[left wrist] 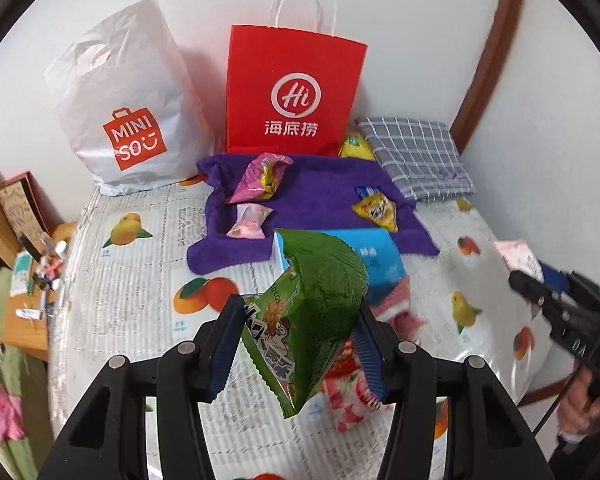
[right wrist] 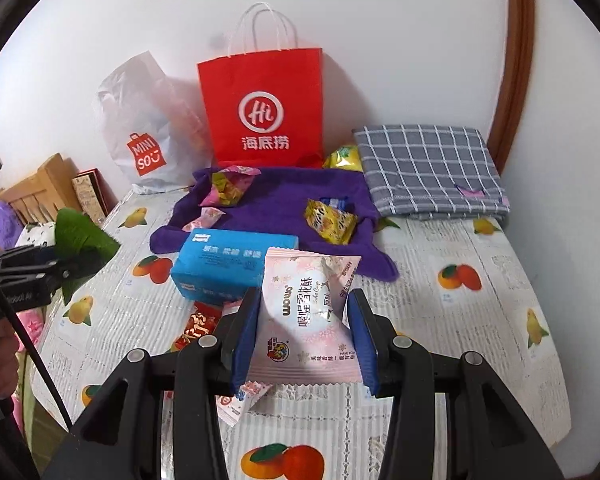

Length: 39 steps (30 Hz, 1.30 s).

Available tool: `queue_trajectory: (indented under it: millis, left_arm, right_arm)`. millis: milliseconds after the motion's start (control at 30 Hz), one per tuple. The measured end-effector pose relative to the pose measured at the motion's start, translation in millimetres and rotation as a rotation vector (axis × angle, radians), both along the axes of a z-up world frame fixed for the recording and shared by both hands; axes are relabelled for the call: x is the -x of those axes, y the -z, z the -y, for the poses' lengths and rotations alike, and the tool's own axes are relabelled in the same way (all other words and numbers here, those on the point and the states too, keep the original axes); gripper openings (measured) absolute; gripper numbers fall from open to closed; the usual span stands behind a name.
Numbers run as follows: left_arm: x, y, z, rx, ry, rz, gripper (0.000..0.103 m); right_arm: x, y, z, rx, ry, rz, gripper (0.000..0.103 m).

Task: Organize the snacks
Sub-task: 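Carry the pink packet and green bag up and over the purple towel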

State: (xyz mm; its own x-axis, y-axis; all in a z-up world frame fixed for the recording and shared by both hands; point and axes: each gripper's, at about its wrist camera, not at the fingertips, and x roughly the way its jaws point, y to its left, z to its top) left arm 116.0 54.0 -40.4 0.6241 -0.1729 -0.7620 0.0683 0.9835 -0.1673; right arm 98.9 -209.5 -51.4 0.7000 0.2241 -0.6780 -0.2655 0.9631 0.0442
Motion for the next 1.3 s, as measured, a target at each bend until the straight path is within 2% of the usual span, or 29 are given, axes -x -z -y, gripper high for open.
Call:
queue_trajectory:
  millis: [133,300,433,533,800,1000,1300]
  left_arm:
    - [-13,0,-1,0.034,-0.014,0.009,0.051]
    - [-28,3,2,0.005,-0.014,0.033,0.051]
    - [-42,3,-4,0.013,-0.027,0.033,0.051]
    - [-53,5,-7,-0.009,-0.041,0.038,0.051]
    - [-87,16,-18,0.003,-0.073,0.013,0.051]
    - [-108,27,-25,0.047,-0.071,-0.016,0.051]
    - [-137,39,-38,0.026,-0.128,-0.042,0.051]
  right_arm:
    - [-10,-9,-11,-0.025,-0.024,0.04,0.044]
    - [-24,-10,-26,-0.037,-0.072,0.06,0.044]
    - [-43,-8,-35,-0.021,-0.091,0.059,0.044]
    - [-56,-11,-35,-0.015,-0.086,0.073,0.044]
    - [-93,-6,-29,-0.046,-0.061,0.06,0.044]
    - [-122,6,-16,-0.071,-0.028,0.04,0.044]
    - [-165,18,-7,-0.099,-0.003,0.006,0.044]
